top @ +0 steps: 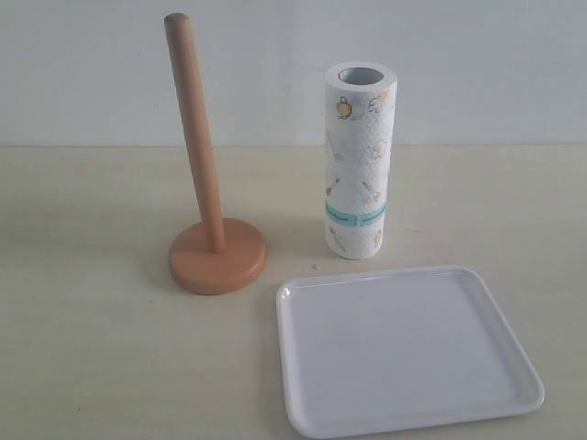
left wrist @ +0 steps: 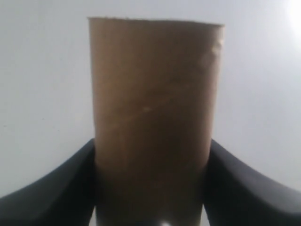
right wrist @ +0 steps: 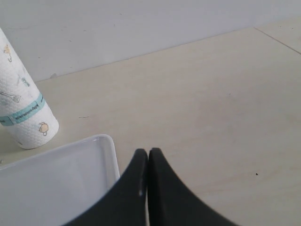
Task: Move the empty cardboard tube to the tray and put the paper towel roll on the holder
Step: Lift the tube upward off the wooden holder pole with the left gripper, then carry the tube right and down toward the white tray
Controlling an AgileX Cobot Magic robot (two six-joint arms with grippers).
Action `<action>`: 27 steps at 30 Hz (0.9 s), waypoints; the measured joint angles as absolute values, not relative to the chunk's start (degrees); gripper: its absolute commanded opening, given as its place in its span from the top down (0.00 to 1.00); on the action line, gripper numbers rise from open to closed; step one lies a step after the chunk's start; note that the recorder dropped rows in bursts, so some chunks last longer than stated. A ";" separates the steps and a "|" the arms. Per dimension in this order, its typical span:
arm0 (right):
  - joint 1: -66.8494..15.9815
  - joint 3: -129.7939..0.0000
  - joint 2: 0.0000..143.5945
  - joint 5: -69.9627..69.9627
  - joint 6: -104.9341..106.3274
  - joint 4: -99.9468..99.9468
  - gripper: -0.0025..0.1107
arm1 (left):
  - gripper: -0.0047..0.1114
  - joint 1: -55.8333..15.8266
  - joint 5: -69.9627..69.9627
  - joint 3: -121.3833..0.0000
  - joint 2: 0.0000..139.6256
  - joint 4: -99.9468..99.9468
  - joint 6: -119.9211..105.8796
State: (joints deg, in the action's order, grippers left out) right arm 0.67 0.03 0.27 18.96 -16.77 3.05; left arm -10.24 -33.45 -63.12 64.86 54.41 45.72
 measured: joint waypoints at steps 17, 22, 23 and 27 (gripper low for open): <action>0.67 0.03 0.27 18.96 -16.77 3.05 0.98 | 0.92 -10.36 -49.71 -62.13 66.07 86.41 78.53; 0.67 0.03 0.27 18.96 -16.77 3.05 0.98 | 0.92 -13.59 -50.73 -62.13 71.64 90.71 79.20; 0.67 0.03 0.27 18.96 -16.77 3.05 0.98 | 0.92 -14.44 -50.71 -62.13 72.75 91.13 79.34; 0.67 0.03 0.27 18.96 -16.77 3.05 0.98 | 0.92 -18.67 -49.81 -62.13 75.84 93.34 80.12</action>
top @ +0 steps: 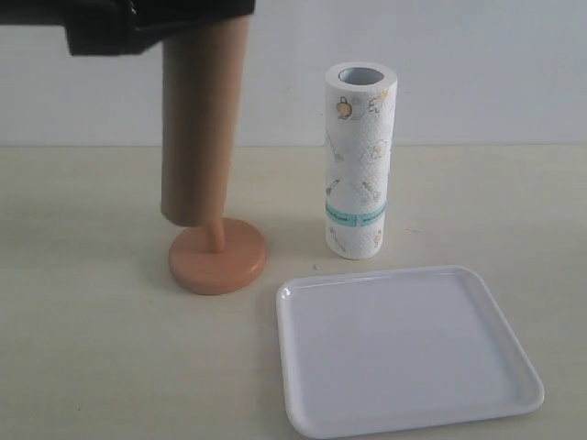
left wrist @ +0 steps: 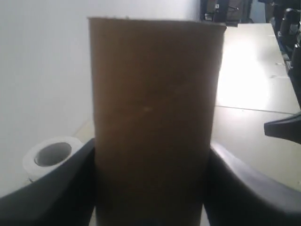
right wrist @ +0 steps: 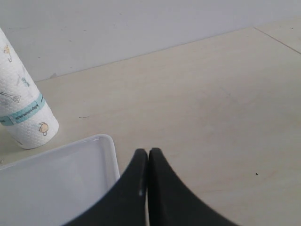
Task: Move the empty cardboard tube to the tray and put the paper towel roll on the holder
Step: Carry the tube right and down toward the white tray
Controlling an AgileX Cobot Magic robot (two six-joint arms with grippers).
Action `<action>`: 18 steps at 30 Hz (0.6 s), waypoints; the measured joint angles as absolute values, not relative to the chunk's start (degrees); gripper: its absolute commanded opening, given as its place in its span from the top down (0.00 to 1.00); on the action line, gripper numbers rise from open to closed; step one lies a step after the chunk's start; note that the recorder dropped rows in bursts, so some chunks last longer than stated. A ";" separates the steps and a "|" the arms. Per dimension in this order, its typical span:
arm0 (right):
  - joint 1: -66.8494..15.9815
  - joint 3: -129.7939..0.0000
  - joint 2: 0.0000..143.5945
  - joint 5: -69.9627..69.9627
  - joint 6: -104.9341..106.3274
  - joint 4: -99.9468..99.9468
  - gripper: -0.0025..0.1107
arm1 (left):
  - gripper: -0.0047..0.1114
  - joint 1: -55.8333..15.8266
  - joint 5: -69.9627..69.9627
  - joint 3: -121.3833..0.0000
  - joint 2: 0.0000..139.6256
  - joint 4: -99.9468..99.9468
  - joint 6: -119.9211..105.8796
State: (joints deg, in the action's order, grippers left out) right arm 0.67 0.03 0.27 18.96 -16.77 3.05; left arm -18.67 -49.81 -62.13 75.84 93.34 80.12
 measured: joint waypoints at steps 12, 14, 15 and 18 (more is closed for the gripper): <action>0.67 0.03 0.27 18.96 -16.77 3.05 0.98 | 0.92 -29.12 -37.21 -64.46 82.62 100.04 84.57; 0.67 0.03 0.27 18.96 -16.77 3.05 0.98 | 0.92 -30.67 -35.74 -64.99 84.01 100.04 84.71; 0.67 0.03 0.27 18.96 -16.77 3.05 0.98 | 0.92 -31.48 -34.83 -65.08 84.78 100.04 84.71; 0.67 0.03 0.27 18.96 -16.77 3.05 0.98 | 0.92 -33.03 -33.46 -65.29 87.13 100.16 84.60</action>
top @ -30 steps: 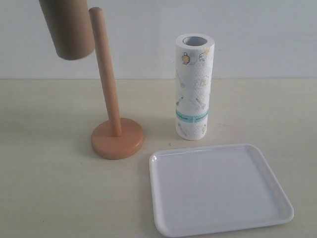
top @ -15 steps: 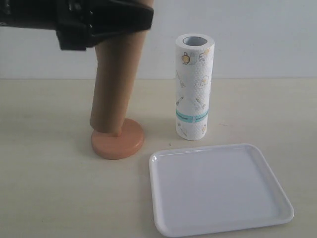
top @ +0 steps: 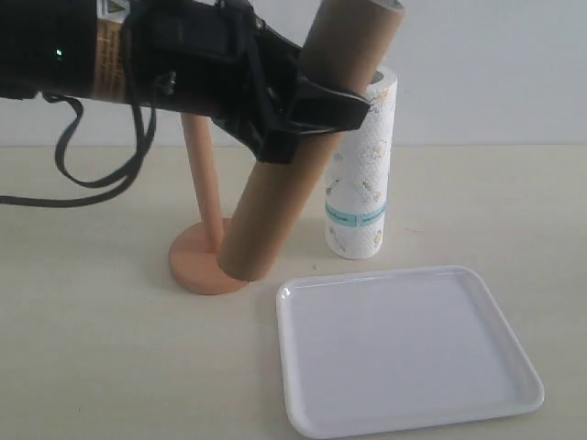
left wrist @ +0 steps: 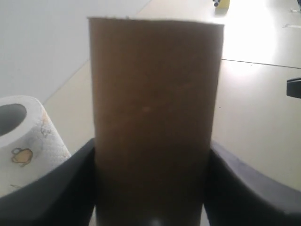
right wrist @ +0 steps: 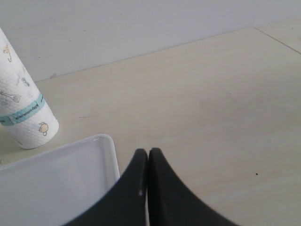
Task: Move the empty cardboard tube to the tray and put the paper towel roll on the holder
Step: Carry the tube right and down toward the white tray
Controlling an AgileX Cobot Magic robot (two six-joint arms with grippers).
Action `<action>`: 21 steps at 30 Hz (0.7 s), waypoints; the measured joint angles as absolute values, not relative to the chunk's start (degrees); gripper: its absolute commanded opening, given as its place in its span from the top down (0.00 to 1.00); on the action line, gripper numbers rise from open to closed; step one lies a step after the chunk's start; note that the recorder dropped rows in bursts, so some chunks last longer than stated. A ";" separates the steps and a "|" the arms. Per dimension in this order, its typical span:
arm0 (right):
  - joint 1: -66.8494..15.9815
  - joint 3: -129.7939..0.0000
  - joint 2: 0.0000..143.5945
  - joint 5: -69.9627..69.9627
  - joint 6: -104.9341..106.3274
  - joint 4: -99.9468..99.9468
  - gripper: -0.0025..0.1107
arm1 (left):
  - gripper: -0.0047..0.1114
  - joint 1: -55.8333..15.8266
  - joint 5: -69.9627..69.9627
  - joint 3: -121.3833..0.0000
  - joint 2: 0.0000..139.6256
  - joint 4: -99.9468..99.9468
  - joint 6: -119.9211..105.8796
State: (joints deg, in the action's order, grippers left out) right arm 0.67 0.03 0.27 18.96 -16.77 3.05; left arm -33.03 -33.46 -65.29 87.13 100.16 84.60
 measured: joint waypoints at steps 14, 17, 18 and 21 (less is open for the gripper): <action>0.67 0.03 0.27 18.96 -16.77 3.05 0.98 | 0.92 -35.04 -34.84 -66.81 91.28 84.92 88.79; 0.67 0.03 0.27 18.96 -16.77 3.05 0.98 | 0.92 -35.04 -34.13 -66.81 92.50 81.43 93.86; 0.67 0.03 0.27 18.96 -16.77 3.05 0.98 | 0.92 -35.04 -34.16 -66.81 92.81 80.12 95.14; 0.67 0.03 0.27 18.96 -16.77 3.05 0.98 | 0.92 -35.04 -34.62 -66.81 94.15 80.08 96.76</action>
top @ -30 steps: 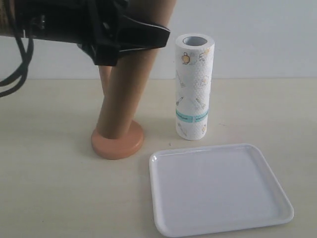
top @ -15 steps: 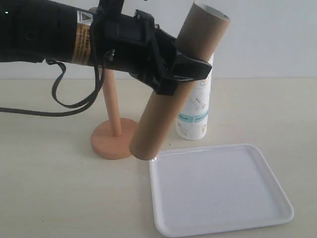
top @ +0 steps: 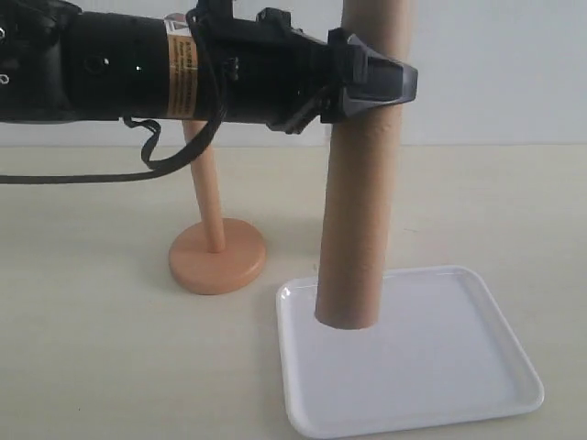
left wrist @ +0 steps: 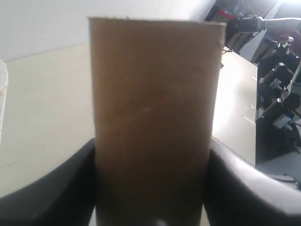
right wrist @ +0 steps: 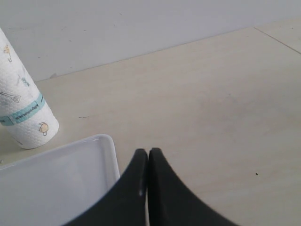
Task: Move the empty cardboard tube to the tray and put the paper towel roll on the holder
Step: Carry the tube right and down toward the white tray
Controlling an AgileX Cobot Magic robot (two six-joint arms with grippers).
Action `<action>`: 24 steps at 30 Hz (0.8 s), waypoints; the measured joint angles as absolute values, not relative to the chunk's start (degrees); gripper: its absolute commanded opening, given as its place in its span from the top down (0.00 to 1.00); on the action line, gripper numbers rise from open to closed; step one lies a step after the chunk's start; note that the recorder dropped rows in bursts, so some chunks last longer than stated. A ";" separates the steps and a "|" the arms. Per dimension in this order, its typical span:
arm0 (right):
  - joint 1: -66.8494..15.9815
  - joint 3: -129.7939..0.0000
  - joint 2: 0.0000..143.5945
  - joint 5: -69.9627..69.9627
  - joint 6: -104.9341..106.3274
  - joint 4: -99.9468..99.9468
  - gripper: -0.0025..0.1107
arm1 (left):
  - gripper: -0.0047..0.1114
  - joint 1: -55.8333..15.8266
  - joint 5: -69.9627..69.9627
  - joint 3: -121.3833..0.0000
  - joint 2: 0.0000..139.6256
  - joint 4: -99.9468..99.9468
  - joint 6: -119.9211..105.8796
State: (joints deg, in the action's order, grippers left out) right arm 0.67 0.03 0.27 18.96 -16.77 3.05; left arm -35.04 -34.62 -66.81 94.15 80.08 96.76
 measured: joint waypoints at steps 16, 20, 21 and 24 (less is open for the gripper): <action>0.67 0.03 0.27 18.96 -16.77 3.05 0.98 | 0.92 -37.55 -41.77 -74.14 103.75 95.65 109.41; 0.67 0.03 0.27 18.96 -16.77 3.05 0.98 | 0.92 -37.55 -44.55 -73.71 104.11 80.00 112.00; 0.67 0.03 0.27 18.96 -16.77 3.05 0.98 | 0.92 -37.55 -45.20 -73.20 104.11 76.59 111.34; 0.67 0.03 0.27 18.96 -16.77 3.05 0.98 | 0.92 -37.65 -46.65 -69.65 104.11 63.92 106.03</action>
